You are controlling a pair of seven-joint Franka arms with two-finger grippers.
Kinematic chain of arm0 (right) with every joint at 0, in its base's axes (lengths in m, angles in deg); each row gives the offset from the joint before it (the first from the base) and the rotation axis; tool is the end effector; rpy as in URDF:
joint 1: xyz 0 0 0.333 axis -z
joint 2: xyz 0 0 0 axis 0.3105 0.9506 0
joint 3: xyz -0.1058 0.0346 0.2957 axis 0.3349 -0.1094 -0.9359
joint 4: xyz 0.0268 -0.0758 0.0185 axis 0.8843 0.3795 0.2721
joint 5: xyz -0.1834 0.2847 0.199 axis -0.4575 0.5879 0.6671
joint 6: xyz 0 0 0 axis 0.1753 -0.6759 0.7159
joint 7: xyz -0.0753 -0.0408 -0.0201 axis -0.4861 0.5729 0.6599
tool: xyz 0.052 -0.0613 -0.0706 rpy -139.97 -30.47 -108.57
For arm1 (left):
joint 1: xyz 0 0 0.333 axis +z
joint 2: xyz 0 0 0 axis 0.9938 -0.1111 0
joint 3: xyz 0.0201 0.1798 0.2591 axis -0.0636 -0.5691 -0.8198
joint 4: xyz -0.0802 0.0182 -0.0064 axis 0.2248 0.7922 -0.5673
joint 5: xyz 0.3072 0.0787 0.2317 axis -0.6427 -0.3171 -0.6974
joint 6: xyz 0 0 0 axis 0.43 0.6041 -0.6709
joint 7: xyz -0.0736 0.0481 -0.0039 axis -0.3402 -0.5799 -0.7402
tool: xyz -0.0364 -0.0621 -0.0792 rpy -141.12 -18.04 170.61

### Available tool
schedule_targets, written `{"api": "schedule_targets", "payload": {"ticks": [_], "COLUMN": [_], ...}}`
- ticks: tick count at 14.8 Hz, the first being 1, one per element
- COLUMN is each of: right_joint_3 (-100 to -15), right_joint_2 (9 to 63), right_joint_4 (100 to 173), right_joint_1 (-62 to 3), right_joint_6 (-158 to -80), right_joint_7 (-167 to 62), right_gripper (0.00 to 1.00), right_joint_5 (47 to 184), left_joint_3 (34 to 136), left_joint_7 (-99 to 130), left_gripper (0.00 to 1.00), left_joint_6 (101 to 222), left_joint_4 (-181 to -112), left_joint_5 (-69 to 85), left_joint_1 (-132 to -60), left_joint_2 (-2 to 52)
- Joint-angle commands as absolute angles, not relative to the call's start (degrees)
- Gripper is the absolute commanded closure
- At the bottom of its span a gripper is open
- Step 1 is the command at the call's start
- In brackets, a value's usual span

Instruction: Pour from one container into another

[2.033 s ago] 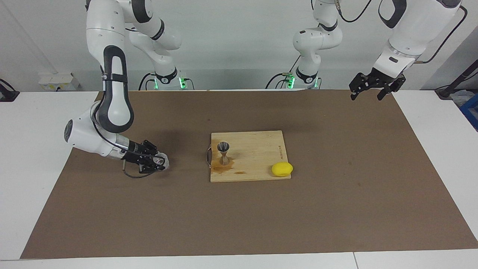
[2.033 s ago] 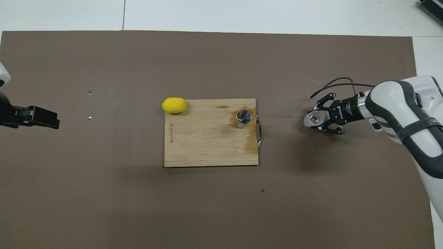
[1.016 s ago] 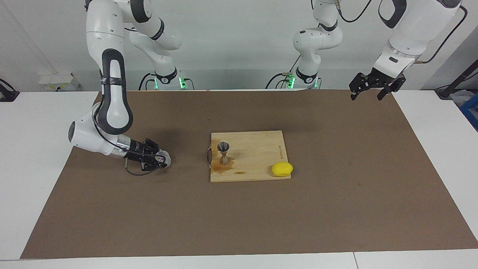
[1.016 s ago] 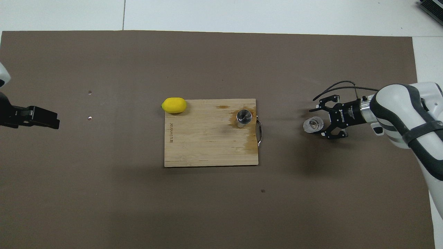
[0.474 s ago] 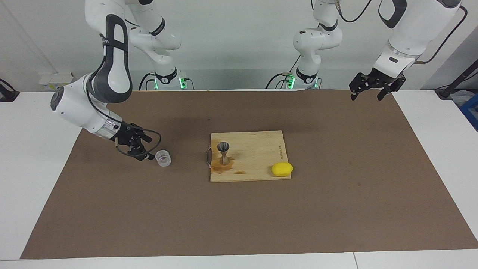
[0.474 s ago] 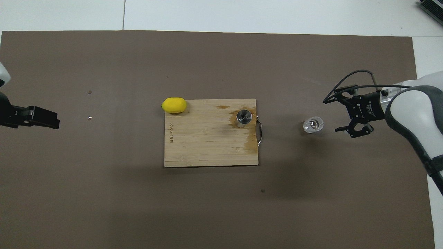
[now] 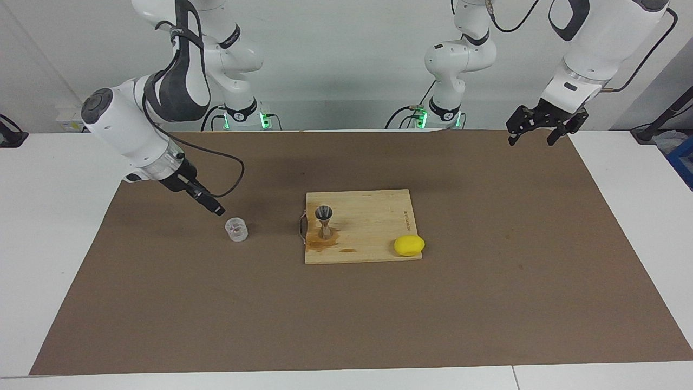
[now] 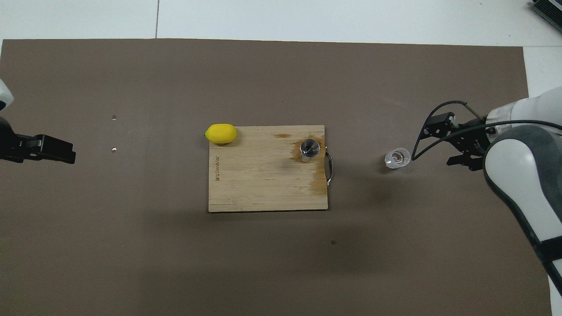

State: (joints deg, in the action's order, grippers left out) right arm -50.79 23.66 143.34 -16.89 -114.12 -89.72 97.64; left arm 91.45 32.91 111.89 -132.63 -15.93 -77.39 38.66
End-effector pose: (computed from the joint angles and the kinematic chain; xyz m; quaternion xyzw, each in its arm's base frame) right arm 0.5699 0.0052 0.4576 -0.9467 0.3044 0.0383 0.0978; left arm 0.5296 -0.0327 0.6154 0.9988 -0.0411 -0.0243 0.0046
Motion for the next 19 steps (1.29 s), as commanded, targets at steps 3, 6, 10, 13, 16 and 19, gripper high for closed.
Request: {"api": "schedule_targets", "payload": {"ticks": [3,6,10,13,16,19], "right_joint_3": [-51.0,-51.09,-52.14,-52.49,-51.97,-51.88], "right_joint_2": [21.68,22.12,23.35,22.83,22.21,21.51], "right_joint_4": [137.1,131.38,123.38,122.49,123.09,124.33], "right_joint_1": [-20.2,-20.37,-20.37,-19.85,-19.14,-18.88], "right_joint_6": [-106.07,-102.1,-95.34,-92.96,-91.02,-90.75], "right_joint_7": [-85.44,-84.65,-82.89,-78.69,-75.86,-76.12], "right_gripper": [0.01,0.01,0.01,0.01,0.01,0.01], "right_joint_5": [86.41,84.13,83.24,83.42,83.33,83.24], "left_joint_3": [90.83,90.83,90.83,90.83,90.83,90.83], "left_joint_7": [33.27,33.27,33.27,33.27,33.27,33.27], "left_gripper": [0.0,0.0,0.0,0.0,0.0,0.0], "left_joint_6": [112.11,112.11,112.11,112.11,112.11,112.11], "left_joint_4": [-133.41,-133.5,-133.5,-133.5,-133.5,-133.5], "left_joint_5": [-16.12,-16.11,-16.12,-16.12,-16.12,-16.12], "left_joint_1": [-78.0,-78.0,-78.0,-78.0,-77.99,-78.0], "left_joint_2": [39.33,39.33,39.33,39.33,39.24,39.33]}}
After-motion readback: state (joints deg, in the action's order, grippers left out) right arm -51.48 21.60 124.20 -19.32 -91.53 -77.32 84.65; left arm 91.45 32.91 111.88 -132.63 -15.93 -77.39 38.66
